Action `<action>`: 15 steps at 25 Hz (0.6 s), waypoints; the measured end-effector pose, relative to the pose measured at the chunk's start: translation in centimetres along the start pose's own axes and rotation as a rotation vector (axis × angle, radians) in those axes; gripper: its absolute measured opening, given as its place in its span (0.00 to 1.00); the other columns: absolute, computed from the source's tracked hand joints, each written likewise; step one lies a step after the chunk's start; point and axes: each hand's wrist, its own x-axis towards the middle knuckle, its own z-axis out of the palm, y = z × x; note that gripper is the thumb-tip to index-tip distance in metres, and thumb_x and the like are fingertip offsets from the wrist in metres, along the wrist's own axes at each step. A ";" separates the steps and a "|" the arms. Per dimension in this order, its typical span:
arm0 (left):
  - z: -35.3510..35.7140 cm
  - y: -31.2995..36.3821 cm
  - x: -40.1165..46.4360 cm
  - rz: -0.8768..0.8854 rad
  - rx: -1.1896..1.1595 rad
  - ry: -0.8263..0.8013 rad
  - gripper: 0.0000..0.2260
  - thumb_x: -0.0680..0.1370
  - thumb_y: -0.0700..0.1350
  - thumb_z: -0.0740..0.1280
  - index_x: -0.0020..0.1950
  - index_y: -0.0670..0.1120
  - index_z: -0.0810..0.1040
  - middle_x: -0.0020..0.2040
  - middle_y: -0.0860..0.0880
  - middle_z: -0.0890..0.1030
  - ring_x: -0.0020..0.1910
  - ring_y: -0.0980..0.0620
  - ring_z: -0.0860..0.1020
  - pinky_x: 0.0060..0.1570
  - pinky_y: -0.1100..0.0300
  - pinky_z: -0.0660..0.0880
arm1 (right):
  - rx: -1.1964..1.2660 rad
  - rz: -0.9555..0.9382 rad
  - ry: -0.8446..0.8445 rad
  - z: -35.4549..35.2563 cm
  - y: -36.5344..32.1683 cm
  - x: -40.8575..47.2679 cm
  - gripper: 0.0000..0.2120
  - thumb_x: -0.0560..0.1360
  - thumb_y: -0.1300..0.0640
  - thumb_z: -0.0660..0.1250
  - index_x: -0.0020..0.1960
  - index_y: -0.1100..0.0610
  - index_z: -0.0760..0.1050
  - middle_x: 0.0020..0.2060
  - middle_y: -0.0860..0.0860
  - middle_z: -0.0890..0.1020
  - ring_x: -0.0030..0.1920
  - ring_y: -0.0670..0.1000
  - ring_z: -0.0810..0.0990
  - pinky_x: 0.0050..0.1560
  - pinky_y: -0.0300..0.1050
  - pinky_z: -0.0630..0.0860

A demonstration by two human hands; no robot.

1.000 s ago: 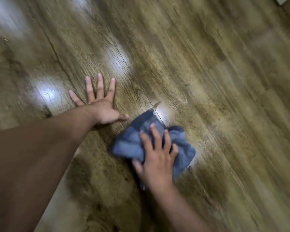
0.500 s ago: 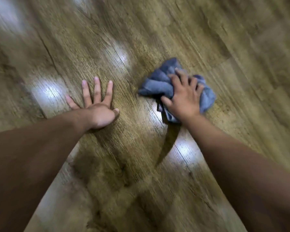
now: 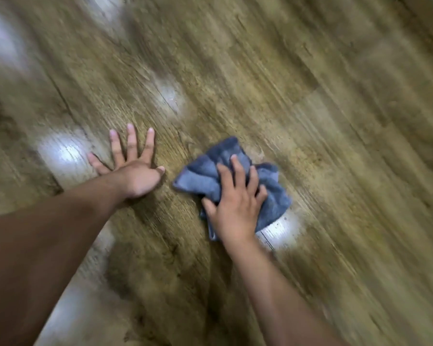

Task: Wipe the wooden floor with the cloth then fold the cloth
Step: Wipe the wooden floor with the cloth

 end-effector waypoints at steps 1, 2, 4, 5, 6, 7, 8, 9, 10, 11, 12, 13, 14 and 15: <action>0.0 0.0 -0.4 0.001 -0.004 0.035 0.37 0.82 0.61 0.56 0.76 0.66 0.28 0.73 0.56 0.18 0.74 0.45 0.21 0.66 0.24 0.29 | -0.012 -0.027 -0.014 0.2 0.0 -3.4 0.39 0.63 0.38 0.73 0.71 0.45 0.66 0.77 0.48 0.62 0.74 0.63 0.60 0.64 0.66 0.64; 0.3 0.4 -0.9 0.017 0.007 0.100 0.37 0.81 0.59 0.58 0.78 0.65 0.31 0.75 0.54 0.21 0.75 0.45 0.22 0.66 0.23 0.31 | -0.042 -0.108 -0.038 0.3 0.6 -6.9 0.40 0.62 0.37 0.72 0.71 0.45 0.66 0.77 0.49 0.62 0.74 0.63 0.60 0.63 0.65 0.64; 1.7 1.9 -1.5 0.109 0.073 0.229 0.39 0.79 0.54 0.61 0.81 0.61 0.37 0.76 0.54 0.22 0.73 0.47 0.20 0.66 0.22 0.32 | -0.089 -0.317 -0.068 0.2 3.6 -11.8 0.39 0.62 0.33 0.68 0.71 0.44 0.67 0.78 0.49 0.61 0.74 0.62 0.62 0.61 0.60 0.64; 2.7 3.7 -2.0 0.206 0.105 0.218 0.39 0.78 0.55 0.61 0.81 0.60 0.38 0.75 0.55 0.20 0.71 0.49 0.17 0.66 0.23 0.31 | -0.093 -0.371 -0.072 0.1 6.4 -12.9 0.39 0.62 0.32 0.66 0.71 0.45 0.67 0.78 0.48 0.62 0.74 0.62 0.63 0.60 0.59 0.64; 4.0 5.5 -2.6 0.301 0.128 0.170 0.39 0.79 0.59 0.61 0.81 0.61 0.37 0.72 0.56 0.18 0.67 0.51 0.15 0.66 0.24 0.30 | -0.103 -0.357 -0.052 -0.2 9.4 -13.3 0.39 0.62 0.32 0.66 0.71 0.45 0.67 0.77 0.48 0.62 0.73 0.62 0.64 0.60 0.58 0.65; 5.2 7.2 -3.1 0.357 0.152 0.108 0.42 0.78 0.66 0.60 0.80 0.62 0.34 0.70 0.56 0.16 0.65 0.51 0.14 0.66 0.25 0.28 | -0.108 -0.290 -0.039 -0.8 12.2 -13.0 0.39 0.62 0.33 0.64 0.70 0.45 0.67 0.77 0.48 0.63 0.72 0.62 0.65 0.59 0.59 0.65; 6.5 8.5 -3.3 0.359 0.192 0.045 0.46 0.74 0.72 0.59 0.78 0.63 0.30 0.68 0.55 0.14 0.65 0.50 0.13 0.65 0.26 0.27 | -0.113 -0.196 -0.019 -1.5 14.7 -12.3 0.38 0.62 0.34 0.63 0.70 0.45 0.68 0.76 0.49 0.64 0.71 0.62 0.66 0.59 0.59 0.65; 7.5 9.4 -3.2 0.336 0.248 0.005 0.51 0.70 0.77 0.59 0.75 0.64 0.25 0.67 0.54 0.13 0.65 0.48 0.13 0.63 0.26 0.26 | -0.128 -0.100 0.005 -2.2 17.1 -11.0 0.38 0.62 0.35 0.62 0.69 0.47 0.68 0.75 0.51 0.67 0.69 0.63 0.68 0.59 0.60 0.65; 8.1 10.0 -2.9 0.314 0.284 -0.007 0.54 0.66 0.80 0.58 0.73 0.64 0.22 0.67 0.53 0.12 0.65 0.46 0.12 0.61 0.25 0.26 | -0.148 -0.008 0.032 -2.7 19.5 -9.1 0.37 0.62 0.36 0.62 0.68 0.49 0.70 0.74 0.52 0.68 0.67 0.64 0.69 0.59 0.61 0.65; 8.2 10.0 -2.8 0.302 0.286 -0.002 0.56 0.63 0.82 0.58 0.71 0.65 0.20 0.67 0.53 0.12 0.64 0.46 0.12 0.60 0.25 0.25 | -0.160 0.086 0.052 -3.2 21.5 -6.8 0.36 0.63 0.37 0.62 0.68 0.50 0.71 0.73 0.53 0.69 0.66 0.64 0.69 0.60 0.62 0.64; 8.0 9.9 -2.8 0.297 0.278 0.003 0.56 0.62 0.83 0.57 0.71 0.65 0.20 0.67 0.54 0.12 0.64 0.47 0.12 0.58 0.26 0.24 | -0.162 0.184 0.064 -3.6 23.1 -4.3 0.36 0.64 0.38 0.62 0.68 0.52 0.71 0.73 0.54 0.69 0.65 0.64 0.69 0.61 0.62 0.63; 7.8 9.7 -2.8 0.295 0.282 -0.002 0.56 0.61 0.84 0.56 0.71 0.65 0.20 0.68 0.54 0.13 0.64 0.47 0.12 0.57 0.27 0.23 | -0.167 0.287 0.077 -3.9 24.3 -1.6 0.36 0.65 0.39 0.62 0.69 0.53 0.70 0.73 0.54 0.68 0.64 0.64 0.68 0.62 0.63 0.62; 7.7 9.5 -2.9 0.293 0.299 -0.010 0.56 0.60 0.84 0.55 0.71 0.65 0.20 0.68 0.54 0.13 0.65 0.47 0.12 0.56 0.28 0.23 | -0.172 0.387 0.097 -4.0 25.0 1.2 0.36 0.66 0.39 0.62 0.70 0.53 0.68 0.73 0.55 0.67 0.64 0.65 0.68 0.62 0.64 0.61; 7.6 9.6 -3.0 0.284 0.314 -0.023 0.56 0.59 0.85 0.53 0.71 0.65 0.20 0.68 0.54 0.13 0.65 0.47 0.12 0.56 0.28 0.22 | -0.161 0.483 0.113 -4.0 24.9 3.9 0.36 0.66 0.39 0.63 0.71 0.53 0.66 0.73 0.56 0.67 0.64 0.67 0.68 0.63 0.66 0.61</action>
